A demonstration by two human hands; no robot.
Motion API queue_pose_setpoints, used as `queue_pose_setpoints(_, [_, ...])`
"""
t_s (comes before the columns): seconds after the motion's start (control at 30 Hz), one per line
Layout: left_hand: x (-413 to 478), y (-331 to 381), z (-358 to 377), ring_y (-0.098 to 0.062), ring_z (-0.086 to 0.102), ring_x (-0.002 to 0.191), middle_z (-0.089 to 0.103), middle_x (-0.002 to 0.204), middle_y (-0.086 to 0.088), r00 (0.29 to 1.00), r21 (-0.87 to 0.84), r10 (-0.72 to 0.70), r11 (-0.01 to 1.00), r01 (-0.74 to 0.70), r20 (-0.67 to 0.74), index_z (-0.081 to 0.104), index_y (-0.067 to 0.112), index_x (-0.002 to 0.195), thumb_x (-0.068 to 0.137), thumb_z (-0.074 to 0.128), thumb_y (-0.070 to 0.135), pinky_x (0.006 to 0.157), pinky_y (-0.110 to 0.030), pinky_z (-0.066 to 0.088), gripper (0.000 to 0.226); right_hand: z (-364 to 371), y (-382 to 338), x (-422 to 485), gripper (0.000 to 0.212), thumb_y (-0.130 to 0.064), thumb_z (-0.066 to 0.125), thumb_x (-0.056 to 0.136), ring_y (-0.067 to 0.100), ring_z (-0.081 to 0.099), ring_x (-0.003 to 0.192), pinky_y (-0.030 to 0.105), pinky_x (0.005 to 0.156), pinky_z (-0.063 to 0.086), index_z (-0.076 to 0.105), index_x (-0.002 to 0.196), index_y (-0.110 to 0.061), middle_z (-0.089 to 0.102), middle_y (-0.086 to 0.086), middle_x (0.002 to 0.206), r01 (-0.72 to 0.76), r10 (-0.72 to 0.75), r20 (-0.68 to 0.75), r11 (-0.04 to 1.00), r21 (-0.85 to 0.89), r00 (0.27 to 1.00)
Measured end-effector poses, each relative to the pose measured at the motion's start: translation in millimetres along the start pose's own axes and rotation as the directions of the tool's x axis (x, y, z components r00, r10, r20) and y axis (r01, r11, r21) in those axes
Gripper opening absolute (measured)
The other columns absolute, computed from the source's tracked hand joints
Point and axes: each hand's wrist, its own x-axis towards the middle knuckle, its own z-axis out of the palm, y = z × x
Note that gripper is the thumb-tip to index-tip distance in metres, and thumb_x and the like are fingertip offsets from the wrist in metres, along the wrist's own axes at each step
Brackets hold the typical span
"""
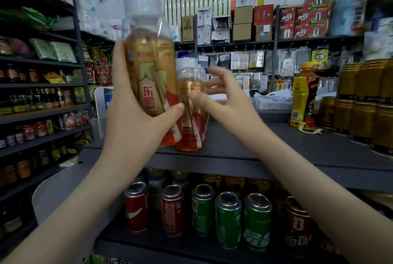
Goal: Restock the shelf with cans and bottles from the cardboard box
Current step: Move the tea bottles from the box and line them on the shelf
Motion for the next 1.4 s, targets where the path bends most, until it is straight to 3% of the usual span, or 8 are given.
queue_pose_setpoints(0.1, [0, 24, 20, 0.015, 0.051, 0.107, 0.043, 0.133, 0.024, 0.995, 0.047, 0.092, 0.995, -0.093, 0.033, 0.004, 0.035, 0.151, 0.071, 0.081, 0.02, 0.083, 0.0, 0.04, 0.112, -19, -23, -2, 0.061, -0.052, 0.074, 0.072, 0.009, 0.065, 0.101, 0.034, 0.091, 0.053, 0.05, 0.122, -0.026, 0.065, -0.005, 0.107, 0.012, -0.045, 0.15, 0.977, 0.213, 0.988])
queue_pose_setpoints(0.3, [11, 45, 82, 0.015, 0.043, 0.103, 0.036, 0.129, 0.018, 0.963, 0.079, 0.163, 0.98, -0.183, 0.214, -0.003, 0.036, 0.151, 0.074, 0.08, 0.02, 0.08, 0.004, 0.036, 0.114, -68, -18, 3, 0.05, -0.033, 0.079, 0.07, 0.015, 0.07, 0.088, 0.026, 0.071, 0.055, 0.061, 0.111, -0.012, 0.072, -0.001, 0.096, -0.02, 0.004, 0.128, 0.992, 0.124, 0.992])
queue_pose_setpoints(0.4, [31, 42, 90, -0.011, 0.036, 0.131, 0.034, 0.148, 0.002, 0.905, 0.165, 0.203, 0.946, -0.28, 0.374, 0.002, 0.028, 0.153, 0.079, 0.072, 0.041, 0.107, -0.022, 0.032, 0.103, -90, 0, 11, 0.042, -0.029, 0.077, 0.073, 0.018, 0.071, 0.092, 0.031, 0.081, 0.056, 0.064, 0.109, -0.01, 0.073, 0.004, 0.099, -0.115, 0.091, 0.148, 0.98, 0.16, 0.985])
queue_pose_setpoints(0.57, [61, 7, 78, -0.03, 0.026, 0.139, 0.044, 0.144, -0.009, 0.877, 0.505, 0.423, 0.719, -0.479, 0.229, 0.051, 0.018, 0.135, 0.086, 0.049, 0.047, 0.114, -0.057, 0.018, 0.058, -98, 50, 37, 0.045, -0.029, 0.08, 0.071, 0.016, 0.069, 0.095, 0.035, 0.086, 0.055, 0.059, 0.109, -0.019, 0.072, 0.001, 0.102, -0.316, 0.304, 0.134, 0.946, 0.078, 0.943])
queue_pose_setpoints(0.9, [65, -58, 46, -0.019, 0.005, 0.148, 0.014, 0.16, -0.002, 0.817, 0.334, 0.425, 0.761, -0.556, 0.391, 0.024, 0.022, 0.151, 0.092, 0.044, 0.049, 0.117, -0.055, 0.014, 0.068, -59, 125, 105, 0.051, -0.027, 0.079, 0.076, 0.019, 0.066, 0.09, 0.031, 0.073, 0.055, 0.053, 0.114, -0.005, 0.068, 0.008, 0.105, -0.555, 0.571, 0.194, 0.821, -0.137, 0.797])
queue_pose_setpoints(1.0, [66, -74, 37, -0.023, 0.004, 0.148, 0.011, 0.16, -0.005, 0.733, 0.358, 0.464, 0.66, -0.66, 0.497, 0.024, 0.022, 0.151, 0.09, 0.048, 0.05, 0.117, -0.052, 0.014, 0.072, -52, 134, 116, 0.038, -0.02, 0.073, 0.083, 0.009, 0.058, 0.079, 0.02, 0.055, 0.044, 0.047, 0.11, -0.009, 0.062, 0.001, 0.097, -0.551, 0.57, 0.206, 0.821, -0.146, 0.795])
queue_pose_setpoints(1.23, [68, -96, 33, -0.025, 0.003, 0.148, 0.014, 0.16, -0.008, 0.662, 0.391, 0.459, 0.555, -0.734, 0.592, 0.035, 0.023, 0.147, 0.088, 0.049, 0.055, 0.118, -0.047, 0.013, 0.069, -52, 148, 135, 0.027, -0.019, 0.071, 0.085, 0.019, 0.057, 0.1, 0.034, 0.082, 0.045, 0.058, 0.107, -0.01, 0.065, 0.005, 0.11, -0.496, 0.55, 0.129, 0.815, -0.301, 0.825])
queue_pose_setpoints(1.4, [72, -98, 33, -0.025, 0.006, 0.148, 0.018, 0.158, -0.008, 0.643, 0.362, 0.499, 0.549, -0.753, 0.58, 0.04, 0.023, 0.144, 0.087, 0.051, 0.056, 0.119, -0.043, 0.011, 0.067, -36, 157, 143, 0.023, -0.02, 0.072, 0.084, 0.011, 0.057, 0.077, 0.022, 0.056, 0.042, 0.055, 0.096, -0.011, 0.061, 0.001, 0.092, -0.498, 0.533, 0.05, 0.816, -0.295, 0.844])
